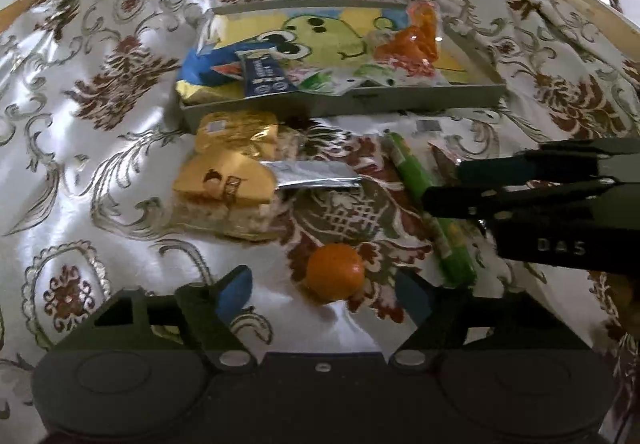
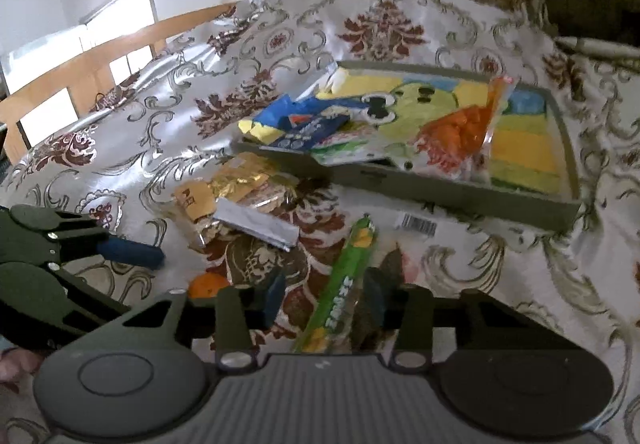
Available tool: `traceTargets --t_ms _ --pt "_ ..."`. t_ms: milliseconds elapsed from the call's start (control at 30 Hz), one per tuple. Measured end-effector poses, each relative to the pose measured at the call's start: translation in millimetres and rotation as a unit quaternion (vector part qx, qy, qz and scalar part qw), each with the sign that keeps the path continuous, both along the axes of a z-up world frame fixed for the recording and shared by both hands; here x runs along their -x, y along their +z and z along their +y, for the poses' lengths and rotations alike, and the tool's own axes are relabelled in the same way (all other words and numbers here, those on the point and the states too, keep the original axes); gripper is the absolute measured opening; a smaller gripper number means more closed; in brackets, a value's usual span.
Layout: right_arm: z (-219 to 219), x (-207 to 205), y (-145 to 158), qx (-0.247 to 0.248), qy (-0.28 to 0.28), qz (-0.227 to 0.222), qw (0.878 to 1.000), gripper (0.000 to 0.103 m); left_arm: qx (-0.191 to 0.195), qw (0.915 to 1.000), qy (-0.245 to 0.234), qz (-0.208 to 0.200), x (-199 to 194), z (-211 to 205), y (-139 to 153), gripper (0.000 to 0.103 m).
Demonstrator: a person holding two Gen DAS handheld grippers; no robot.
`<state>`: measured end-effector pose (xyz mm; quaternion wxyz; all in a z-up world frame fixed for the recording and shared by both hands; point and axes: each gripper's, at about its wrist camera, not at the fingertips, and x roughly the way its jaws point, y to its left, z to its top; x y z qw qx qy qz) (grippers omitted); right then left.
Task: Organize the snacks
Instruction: 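Close the left tool on the mandarin while the right tool grips the green sausage stick, then carry the mandarin and the green sausage stick over the frog-painting tray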
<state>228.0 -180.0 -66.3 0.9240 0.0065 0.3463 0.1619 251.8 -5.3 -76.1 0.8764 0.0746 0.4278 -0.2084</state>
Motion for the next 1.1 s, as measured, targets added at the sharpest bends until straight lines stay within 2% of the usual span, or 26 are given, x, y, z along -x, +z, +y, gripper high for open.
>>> traceTargets --t_ms 33,100,300,500,600,667,733,933,1100 --pt "0.6 -0.8 -1.5 0.001 0.000 0.003 1.000 0.041 0.000 1.0000 -0.004 -0.001 1.0 -0.9 -0.3 0.075" --pt "2.6 -2.1 -5.1 0.001 0.002 0.011 1.000 0.038 0.001 0.9999 -0.012 0.002 1.5 -3.2 -2.0 0.066" --pt "7.0 -7.7 -15.4 -0.001 0.001 0.030 1.000 0.035 0.000 0.9998 -0.018 0.007 -1.2 -5.7 -7.7 0.046" --pt "8.5 -14.5 -22.4 -0.002 -0.008 0.046 0.999 0.035 0.008 0.9999 -0.005 0.014 -6.6 -4.3 -12.0 0.036" --pt "10.4 -20.1 -29.7 -0.014 -0.016 0.069 0.997 0.035 0.012 0.9998 0.001 0.017 -8.1 -3.2 -12.1 0.036" --pt "11.2 -19.6 -29.9 -0.013 -0.018 0.066 0.998 0.034 0.016 0.9997 0.003 0.018 -7.8 -2.6 -11.6 0.036" --pt "10.5 -18.9 -29.0 -0.016 -0.023 0.066 0.997 0.027 0.017 0.9997 0.004 0.017 -7.6 -2.6 -11.3 0.035" --pt "9.3 -16.9 -28.0 -0.023 -0.035 0.063 0.997 0.023 0.021 0.9997 0.008 0.012 -5.0 -2.7 -8.1 0.035" --pt "9.8 -12.0 -22.8 -0.033 -0.038 0.061 0.997 0.020 0.049 0.9987 0.015 0.000 -0.8 0.8 2.8 0.035"
